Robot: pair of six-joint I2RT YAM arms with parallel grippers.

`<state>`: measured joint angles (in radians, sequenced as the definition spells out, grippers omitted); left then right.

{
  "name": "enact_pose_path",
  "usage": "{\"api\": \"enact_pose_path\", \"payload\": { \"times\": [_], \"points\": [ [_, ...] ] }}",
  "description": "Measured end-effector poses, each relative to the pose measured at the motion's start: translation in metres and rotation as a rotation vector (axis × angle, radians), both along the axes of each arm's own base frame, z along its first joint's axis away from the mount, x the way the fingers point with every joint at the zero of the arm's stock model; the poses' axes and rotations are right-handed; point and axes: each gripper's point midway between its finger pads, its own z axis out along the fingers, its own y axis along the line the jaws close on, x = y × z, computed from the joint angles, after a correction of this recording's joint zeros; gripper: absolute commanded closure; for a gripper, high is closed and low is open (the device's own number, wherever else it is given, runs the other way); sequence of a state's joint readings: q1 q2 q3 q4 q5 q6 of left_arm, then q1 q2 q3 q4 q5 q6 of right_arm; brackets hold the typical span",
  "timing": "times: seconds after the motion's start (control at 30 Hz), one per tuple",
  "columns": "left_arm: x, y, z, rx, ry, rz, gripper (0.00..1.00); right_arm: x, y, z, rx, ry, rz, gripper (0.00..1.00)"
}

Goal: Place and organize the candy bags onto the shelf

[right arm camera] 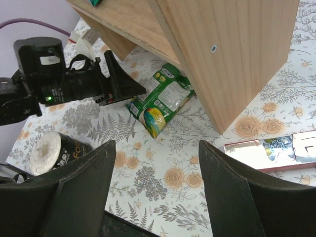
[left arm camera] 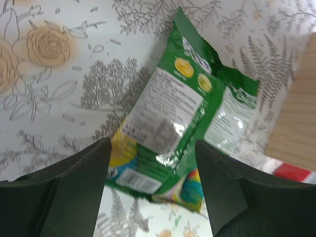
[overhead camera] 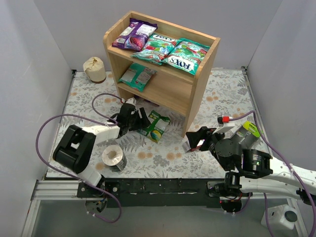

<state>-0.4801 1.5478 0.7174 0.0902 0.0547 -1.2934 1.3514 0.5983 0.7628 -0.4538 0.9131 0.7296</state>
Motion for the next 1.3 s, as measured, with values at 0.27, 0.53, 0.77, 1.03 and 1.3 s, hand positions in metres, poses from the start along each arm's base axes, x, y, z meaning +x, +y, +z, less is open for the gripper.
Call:
{"api": "enact_pose_path", "payload": {
  "times": [0.27, 0.53, 0.77, 1.03, 1.3],
  "points": [
    [0.016, -0.005, -0.015, 0.018, -0.016, -0.002, 0.45, -0.001, -0.005, 0.002, 0.008, -0.001, 0.000, 0.25],
    [0.012, -0.005, -0.019, 0.010, -0.033, -0.025, 1.00, -0.001, -0.005, 0.001, 0.009, 0.000, -0.001, 0.25],
    [0.002, -0.009, -0.018, -0.012, -0.012, -0.060, 1.00, -0.001, -0.005, 0.001, 0.007, 0.001, -0.001, 0.25],
    [-0.013, -0.006, 0.006, -0.025, -0.003, -0.082, 1.00, -0.001, -0.005, 0.001, 0.005, 0.001, -0.001, 0.24],
    [-0.031, -0.008, 0.089, -0.090, -0.118, -0.155, 1.00, -0.001, -0.003, -0.001, -0.006, 0.002, -0.001, 0.25]
  ]
}}
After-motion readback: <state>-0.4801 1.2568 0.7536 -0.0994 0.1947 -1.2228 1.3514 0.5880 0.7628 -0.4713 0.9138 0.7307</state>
